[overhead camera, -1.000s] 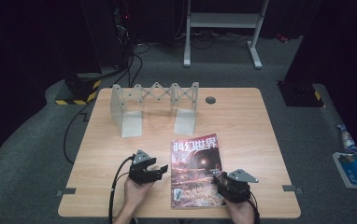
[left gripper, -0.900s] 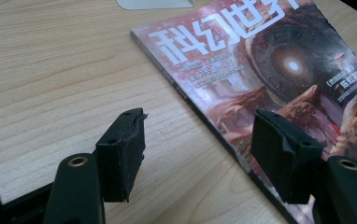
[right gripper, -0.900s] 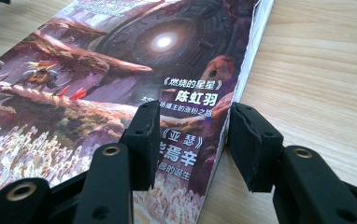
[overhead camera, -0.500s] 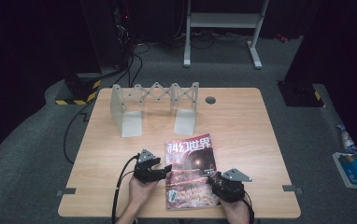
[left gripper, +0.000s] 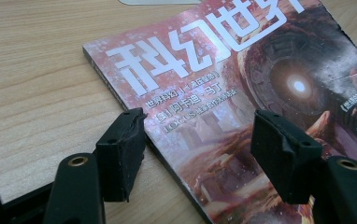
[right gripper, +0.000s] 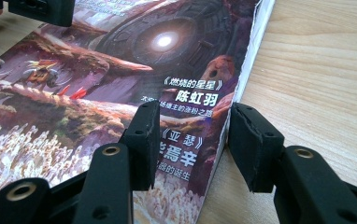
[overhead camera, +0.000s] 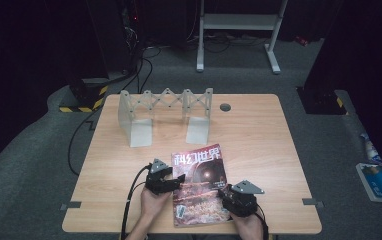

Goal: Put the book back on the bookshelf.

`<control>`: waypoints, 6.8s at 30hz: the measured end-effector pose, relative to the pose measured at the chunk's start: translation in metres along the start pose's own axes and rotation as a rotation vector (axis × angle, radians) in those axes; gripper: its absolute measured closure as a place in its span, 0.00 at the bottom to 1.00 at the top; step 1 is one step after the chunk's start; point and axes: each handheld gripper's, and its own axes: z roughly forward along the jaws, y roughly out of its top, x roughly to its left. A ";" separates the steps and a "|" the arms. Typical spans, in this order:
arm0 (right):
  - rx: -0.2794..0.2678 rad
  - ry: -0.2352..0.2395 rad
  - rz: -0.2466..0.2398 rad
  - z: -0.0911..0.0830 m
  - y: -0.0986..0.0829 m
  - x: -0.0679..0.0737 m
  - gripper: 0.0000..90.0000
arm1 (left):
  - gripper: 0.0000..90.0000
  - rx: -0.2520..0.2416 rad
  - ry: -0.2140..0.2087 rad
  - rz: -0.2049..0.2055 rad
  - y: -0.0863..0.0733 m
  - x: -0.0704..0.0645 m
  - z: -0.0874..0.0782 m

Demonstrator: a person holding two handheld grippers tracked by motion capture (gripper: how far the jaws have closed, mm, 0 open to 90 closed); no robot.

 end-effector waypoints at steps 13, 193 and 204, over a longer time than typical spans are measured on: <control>0.008 0.034 0.011 0.001 0.001 -0.004 0.58 | 0.37 -0.004 0.079 0.091 -0.002 -0.009 0.005; 0.139 0.315 -0.027 0.038 0.116 -0.032 0.95 | 0.19 0.037 -0.066 0.042 0.009 0.005 0.008; 0.108 0.341 -0.035 0.030 0.117 -0.034 0.95 | 0.18 0.067 -0.120 -0.013 0.017 0.015 0.009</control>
